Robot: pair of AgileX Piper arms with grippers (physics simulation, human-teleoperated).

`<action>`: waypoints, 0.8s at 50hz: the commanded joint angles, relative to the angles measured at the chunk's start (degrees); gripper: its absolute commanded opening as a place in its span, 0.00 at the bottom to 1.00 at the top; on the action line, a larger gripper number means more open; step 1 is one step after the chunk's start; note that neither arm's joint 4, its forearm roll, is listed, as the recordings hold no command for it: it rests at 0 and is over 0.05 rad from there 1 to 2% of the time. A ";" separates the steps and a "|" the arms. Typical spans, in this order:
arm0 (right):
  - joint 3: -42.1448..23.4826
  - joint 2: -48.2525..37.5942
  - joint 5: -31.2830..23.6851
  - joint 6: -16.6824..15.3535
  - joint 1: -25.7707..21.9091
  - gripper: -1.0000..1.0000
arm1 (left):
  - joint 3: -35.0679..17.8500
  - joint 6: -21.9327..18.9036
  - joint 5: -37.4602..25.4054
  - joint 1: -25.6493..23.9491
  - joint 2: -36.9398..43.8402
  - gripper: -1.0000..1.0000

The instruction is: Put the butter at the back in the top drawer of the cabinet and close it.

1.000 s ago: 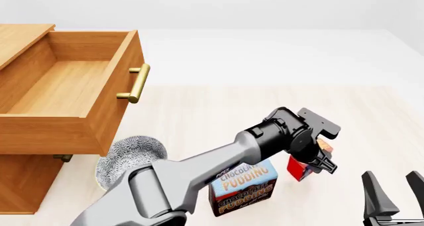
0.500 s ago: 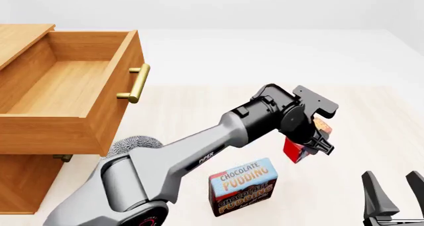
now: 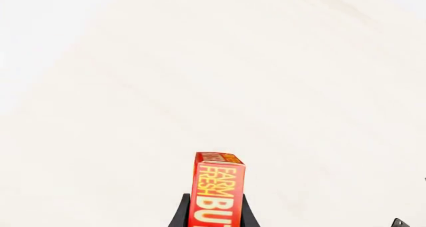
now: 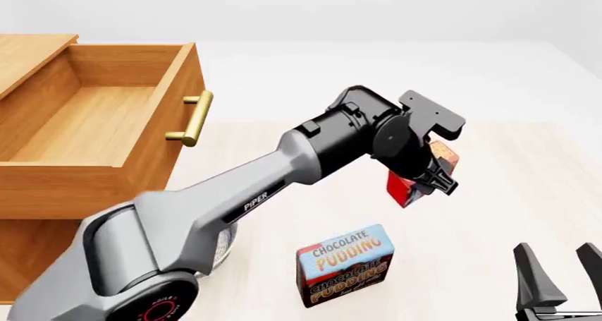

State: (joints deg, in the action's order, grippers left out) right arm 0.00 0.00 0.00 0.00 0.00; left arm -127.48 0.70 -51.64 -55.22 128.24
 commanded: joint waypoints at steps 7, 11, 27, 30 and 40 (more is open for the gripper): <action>0.00 0.00 0.00 0.00 0.00 1.00 | 2.84 -2.88 0.64 1.38 -4.28 0.00; 0.00 0.00 0.00 0.00 0.00 1.00 | 4.55 -3.43 1.00 2.01 -5.75 0.00; 0.00 0.00 0.00 0.00 0.00 1.00 | 8.71 -4.90 1.80 3.95 -10.05 0.00; 0.00 0.00 0.00 0.00 0.00 1.00 | 9.50 -5.17 2.01 4.29 -10.72 0.00; 0.00 0.00 0.00 0.00 0.00 1.00 | 11.22 -5.84 2.06 5.49 -12.88 0.00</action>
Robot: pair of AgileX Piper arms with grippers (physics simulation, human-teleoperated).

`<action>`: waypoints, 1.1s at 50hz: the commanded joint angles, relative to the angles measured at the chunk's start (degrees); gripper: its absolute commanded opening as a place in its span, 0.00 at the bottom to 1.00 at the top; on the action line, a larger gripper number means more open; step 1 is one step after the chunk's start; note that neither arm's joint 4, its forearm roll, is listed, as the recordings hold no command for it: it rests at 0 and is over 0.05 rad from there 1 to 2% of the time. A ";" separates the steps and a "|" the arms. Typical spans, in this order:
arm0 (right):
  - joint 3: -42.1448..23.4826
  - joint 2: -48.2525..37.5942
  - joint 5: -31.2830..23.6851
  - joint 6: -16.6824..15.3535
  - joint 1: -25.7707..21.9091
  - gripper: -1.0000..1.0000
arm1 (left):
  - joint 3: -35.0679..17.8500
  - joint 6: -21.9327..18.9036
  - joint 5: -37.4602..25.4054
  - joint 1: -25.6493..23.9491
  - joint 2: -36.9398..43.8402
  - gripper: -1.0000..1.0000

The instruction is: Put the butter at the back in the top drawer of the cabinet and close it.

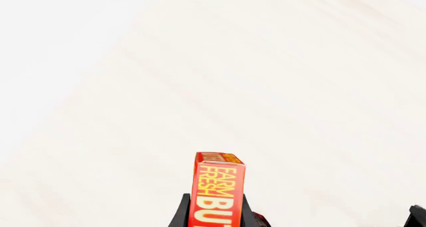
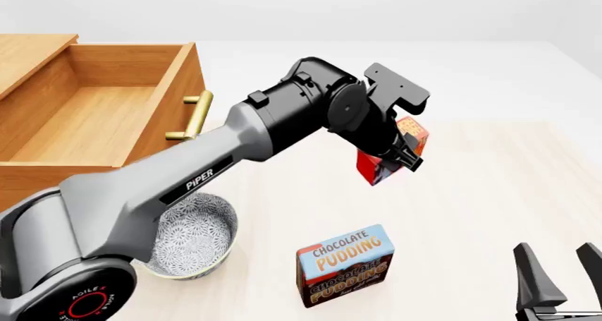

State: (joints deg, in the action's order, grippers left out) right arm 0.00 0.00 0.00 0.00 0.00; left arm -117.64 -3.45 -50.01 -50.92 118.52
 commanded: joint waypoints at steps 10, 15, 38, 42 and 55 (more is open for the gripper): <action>0.00 0.00 0.00 0.00 0.00 1.00 | 4.36 -2.37 1.25 2.84 -5.74 0.00; 0.00 0.00 0.00 0.00 0.00 1.00 | 5.03 -3.36 0.94 3.80 -7.20 0.00; 0.00 0.00 0.00 0.00 0.00 1.00 | 7.07 -6.25 0.20 6.22 -11.82 0.00; 0.00 0.00 0.00 0.00 0.00 1.00 | 7.24 -6.58 0.03 6.61 -12.49 0.00; 0.00 0.00 0.00 0.00 0.00 1.00 | 8.11 -7.78 -0.52 7.43 -15.24 0.00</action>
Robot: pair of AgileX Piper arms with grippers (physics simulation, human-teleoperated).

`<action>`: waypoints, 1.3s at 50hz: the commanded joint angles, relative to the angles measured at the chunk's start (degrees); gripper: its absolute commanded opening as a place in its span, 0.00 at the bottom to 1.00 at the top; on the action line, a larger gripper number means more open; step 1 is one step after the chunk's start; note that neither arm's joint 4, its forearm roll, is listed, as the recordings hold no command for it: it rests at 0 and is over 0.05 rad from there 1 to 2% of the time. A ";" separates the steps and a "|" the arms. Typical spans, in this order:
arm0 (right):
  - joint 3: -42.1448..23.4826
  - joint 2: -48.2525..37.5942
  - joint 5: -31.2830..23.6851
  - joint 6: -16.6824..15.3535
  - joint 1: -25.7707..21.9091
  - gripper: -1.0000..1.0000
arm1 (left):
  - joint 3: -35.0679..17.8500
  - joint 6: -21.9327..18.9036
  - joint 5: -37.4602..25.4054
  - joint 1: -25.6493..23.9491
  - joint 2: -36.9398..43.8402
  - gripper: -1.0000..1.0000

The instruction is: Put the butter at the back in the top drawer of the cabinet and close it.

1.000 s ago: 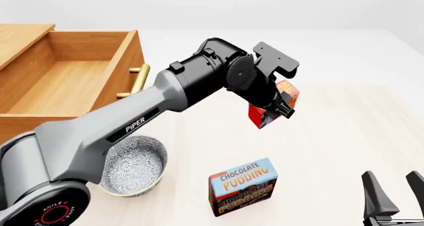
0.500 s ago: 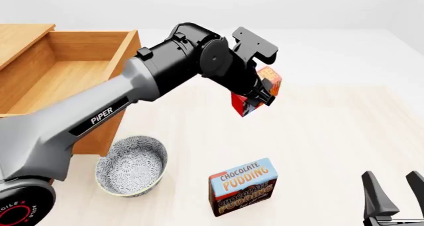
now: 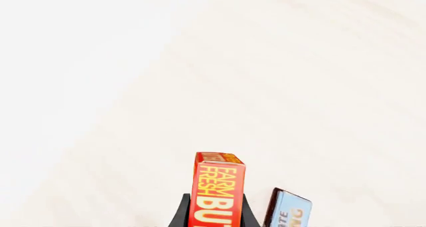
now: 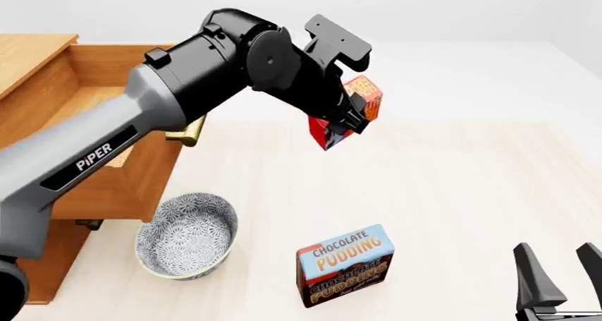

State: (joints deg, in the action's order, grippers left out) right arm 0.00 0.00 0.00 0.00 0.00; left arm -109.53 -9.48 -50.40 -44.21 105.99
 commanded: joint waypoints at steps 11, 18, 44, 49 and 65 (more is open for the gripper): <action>0.00 0.00 0.00 0.00 0.00 1.00 | 0.49 -1.98 -1.13 1.50 -5.42 0.00; 0.00 0.00 0.00 0.00 0.00 1.00 | 0.44 -1.42 -2.00 1.99 -6.99 0.00; 0.00 0.00 0.00 0.00 0.00 1.00 | 1.42 -0.80 -4.66 5.41 -13.04 0.00; 0.00 0.00 0.00 0.00 0.00 1.00 | 2.79 -0.91 -5.07 6.76 -14.86 0.00; 0.00 0.00 0.00 0.00 0.00 1.00 | 4.28 -0.73 -6.74 9.62 -19.02 0.00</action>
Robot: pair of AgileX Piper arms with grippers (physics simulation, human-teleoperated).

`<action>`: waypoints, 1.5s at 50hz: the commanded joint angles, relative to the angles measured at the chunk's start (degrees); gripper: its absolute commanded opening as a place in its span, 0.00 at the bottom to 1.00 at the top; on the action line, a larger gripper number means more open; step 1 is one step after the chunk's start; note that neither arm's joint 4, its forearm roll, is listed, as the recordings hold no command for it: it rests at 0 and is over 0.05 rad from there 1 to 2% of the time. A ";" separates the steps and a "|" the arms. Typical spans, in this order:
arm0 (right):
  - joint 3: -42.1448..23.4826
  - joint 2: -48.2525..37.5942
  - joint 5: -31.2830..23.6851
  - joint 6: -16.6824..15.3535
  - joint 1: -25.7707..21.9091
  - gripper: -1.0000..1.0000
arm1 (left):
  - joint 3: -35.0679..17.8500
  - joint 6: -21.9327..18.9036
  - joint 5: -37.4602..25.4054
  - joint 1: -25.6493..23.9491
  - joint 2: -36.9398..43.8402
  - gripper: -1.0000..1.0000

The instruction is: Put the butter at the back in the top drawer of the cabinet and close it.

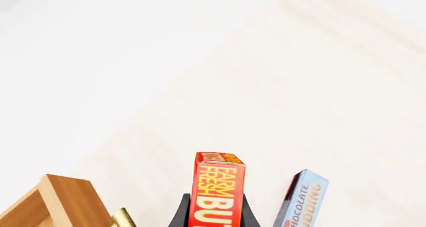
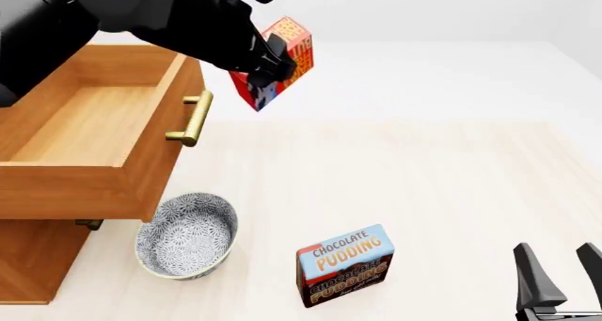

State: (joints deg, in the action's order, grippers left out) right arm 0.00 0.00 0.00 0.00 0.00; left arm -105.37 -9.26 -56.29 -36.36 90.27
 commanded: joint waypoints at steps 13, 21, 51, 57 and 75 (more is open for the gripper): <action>0.00 0.00 0.00 0.00 0.00 1.00 | 1.76 -1.39 -1.64 4.21 -6.41 0.00; 0.00 0.00 0.00 0.00 0.00 1.00 | 2.95 -1.78 -1.62 5.27 -7.54 0.00; 0.00 0.00 0.00 0.00 0.00 1.00 | 5.44 -3.35 -4.49 12.77 -14.79 0.00; 0.00 0.00 0.00 0.00 0.00 1.00 | 7.42 -3.88 -5.07 15.55 -17.45 0.00; 0.00 0.00 0.00 0.00 0.00 1.00 | 12.67 -4.53 -5.76 21.29 -23.50 0.00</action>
State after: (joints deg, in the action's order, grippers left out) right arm 0.00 0.00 0.00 0.00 0.00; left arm -94.41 -12.26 -61.66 -18.27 70.48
